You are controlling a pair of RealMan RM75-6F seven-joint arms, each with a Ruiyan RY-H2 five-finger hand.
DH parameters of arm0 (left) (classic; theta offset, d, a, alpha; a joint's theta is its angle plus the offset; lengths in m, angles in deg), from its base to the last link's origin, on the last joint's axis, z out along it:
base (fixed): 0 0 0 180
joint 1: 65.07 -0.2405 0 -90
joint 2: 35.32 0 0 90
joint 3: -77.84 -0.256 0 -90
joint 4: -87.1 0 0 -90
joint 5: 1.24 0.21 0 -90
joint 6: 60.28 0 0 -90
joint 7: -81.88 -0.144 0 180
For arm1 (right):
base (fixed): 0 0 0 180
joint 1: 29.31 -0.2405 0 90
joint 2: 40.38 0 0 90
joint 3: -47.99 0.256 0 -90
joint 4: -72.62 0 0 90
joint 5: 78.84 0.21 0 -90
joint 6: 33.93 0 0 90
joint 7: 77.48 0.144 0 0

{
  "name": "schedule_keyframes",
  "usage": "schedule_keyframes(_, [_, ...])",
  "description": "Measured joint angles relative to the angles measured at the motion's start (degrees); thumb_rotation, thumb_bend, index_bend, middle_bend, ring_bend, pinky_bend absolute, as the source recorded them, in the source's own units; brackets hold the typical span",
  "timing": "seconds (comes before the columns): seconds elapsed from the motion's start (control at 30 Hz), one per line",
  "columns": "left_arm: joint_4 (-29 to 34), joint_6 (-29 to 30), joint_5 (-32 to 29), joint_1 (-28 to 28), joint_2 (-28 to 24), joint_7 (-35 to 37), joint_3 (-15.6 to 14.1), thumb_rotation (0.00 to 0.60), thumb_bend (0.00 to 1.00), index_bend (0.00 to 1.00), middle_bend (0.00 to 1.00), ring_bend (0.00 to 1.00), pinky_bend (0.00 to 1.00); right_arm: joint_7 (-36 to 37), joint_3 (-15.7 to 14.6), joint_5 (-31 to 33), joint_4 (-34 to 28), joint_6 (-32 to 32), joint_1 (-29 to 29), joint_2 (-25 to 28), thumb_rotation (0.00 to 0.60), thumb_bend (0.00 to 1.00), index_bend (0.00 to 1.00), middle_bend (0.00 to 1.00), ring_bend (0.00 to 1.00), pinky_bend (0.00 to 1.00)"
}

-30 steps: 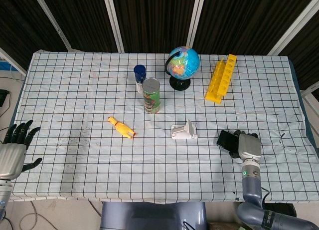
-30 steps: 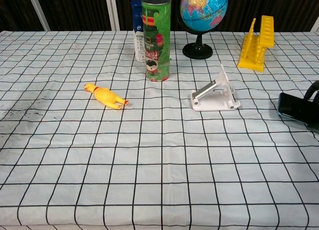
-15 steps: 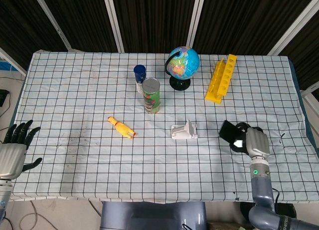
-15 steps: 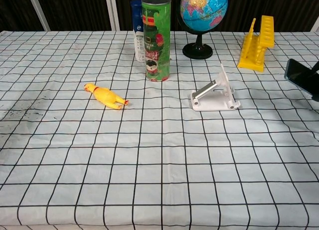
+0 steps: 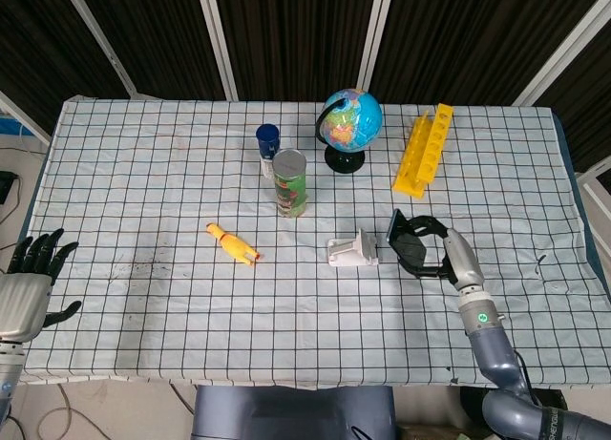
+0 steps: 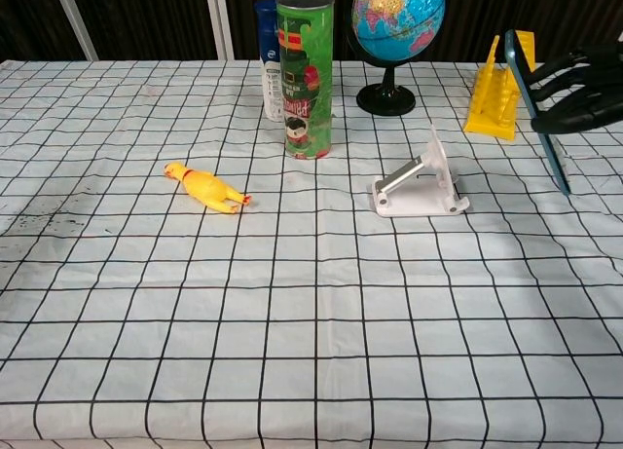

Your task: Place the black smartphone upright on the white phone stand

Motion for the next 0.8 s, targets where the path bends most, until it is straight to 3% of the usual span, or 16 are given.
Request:
schedule_keyframes(0.37, [0.5, -1.1, -0.8, 0.8, 0.2, -1.4, 0.5, 0.6, 0.1, 0.16, 0.0, 0.0, 0.0, 15.3, 3.0, -6.9, 6.9, -9.9, -5.0, -1.5, 0.6, 0.39, 0.75, 0.68, 0.45, 0.18])
schedule_keyframes(0.8, [0.6, -1.5, -1.1, 1.1, 0.1, -1.4, 0.5, 0.6, 0.1, 0.16, 0.0, 0.0, 0.0, 22.3, 2.5, -14.4, 15.8, -5.9, -8.0, -7.6, 0.6, 0.39, 0.75, 0.68, 0.45, 0.18])
